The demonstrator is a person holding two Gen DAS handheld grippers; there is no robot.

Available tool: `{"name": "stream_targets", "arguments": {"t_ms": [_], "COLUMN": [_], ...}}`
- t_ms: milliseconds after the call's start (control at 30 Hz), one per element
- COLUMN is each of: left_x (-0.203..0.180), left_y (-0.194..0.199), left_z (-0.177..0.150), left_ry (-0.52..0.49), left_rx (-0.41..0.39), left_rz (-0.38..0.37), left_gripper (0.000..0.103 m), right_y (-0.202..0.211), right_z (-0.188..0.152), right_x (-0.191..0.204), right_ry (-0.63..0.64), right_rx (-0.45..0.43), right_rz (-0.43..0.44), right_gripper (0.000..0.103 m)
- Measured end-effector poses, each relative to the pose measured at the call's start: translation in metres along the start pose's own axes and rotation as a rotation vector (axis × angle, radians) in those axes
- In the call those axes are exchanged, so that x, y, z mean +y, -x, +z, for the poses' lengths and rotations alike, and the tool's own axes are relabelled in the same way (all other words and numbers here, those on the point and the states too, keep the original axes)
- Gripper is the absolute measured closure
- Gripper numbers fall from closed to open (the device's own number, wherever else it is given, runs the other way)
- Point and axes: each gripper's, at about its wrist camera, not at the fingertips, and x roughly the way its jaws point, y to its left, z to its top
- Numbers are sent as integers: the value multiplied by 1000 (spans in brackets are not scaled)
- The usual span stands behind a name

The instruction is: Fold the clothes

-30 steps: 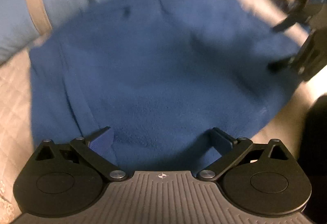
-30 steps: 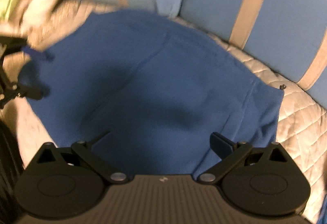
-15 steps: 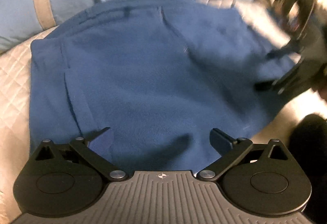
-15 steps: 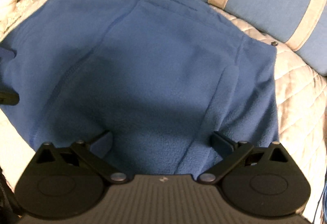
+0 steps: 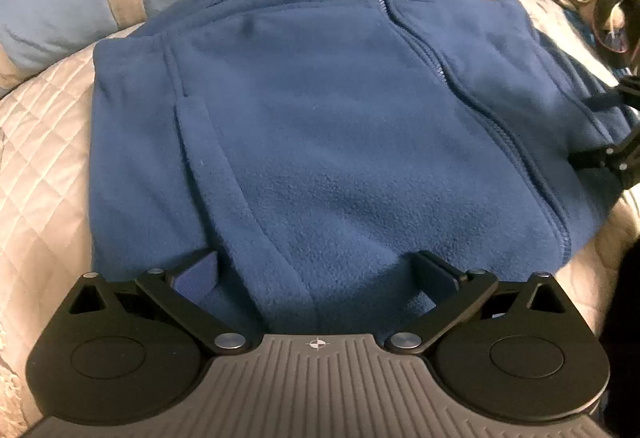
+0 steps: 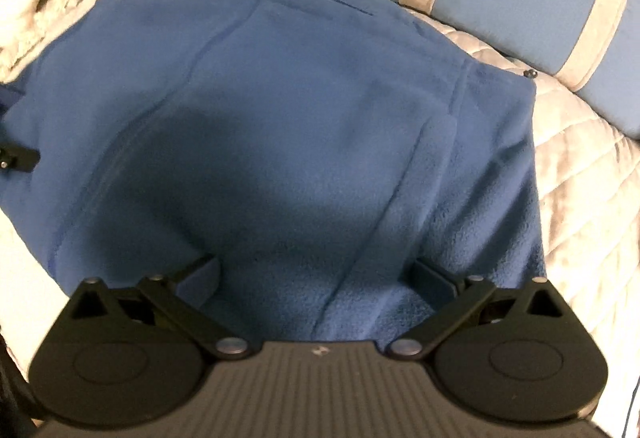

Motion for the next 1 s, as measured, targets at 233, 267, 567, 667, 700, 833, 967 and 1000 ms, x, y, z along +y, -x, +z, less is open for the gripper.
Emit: {"name": "stream_targets", "arguments": {"t_ms": [233, 267, 567, 667, 700, 833, 967, 1000], "left_x": [44, 54, 141, 163, 169, 191, 210, 213], "left_y": [40, 44, 31, 12, 4, -22, -36, -38], "left_z": [-3, -4, -39, -51, -54, -68, -74, -73], "left_ry": [174, 195, 547, 670, 698, 778, 851, 854], "left_rx": [-120, -138, -211, -219, -216, -217, -251, -249], "left_rz": [-60, -53, -184, -278, -304, -435, -594, -618], "left_gripper": [0, 0, 1, 1, 1, 1, 1, 1], "right_y": [36, 40, 28, 15, 9, -9, -24, -26], "right_z": [6, 7, -8, -19, -21, -34, -40, -40], "right_x": [-49, -63, -177, -201, -206, -222, -229, -230], "right_ry": [-157, -199, -561, -665, -689, -778, -825, -836], "right_rx": [-124, -135, -165, -164, -163, -151, -161, -167], "right_rz": [33, 33, 97, 179, 209, 362, 484, 518], "right_gripper": [0, 0, 0, 0, 0, 0, 1, 1]}}
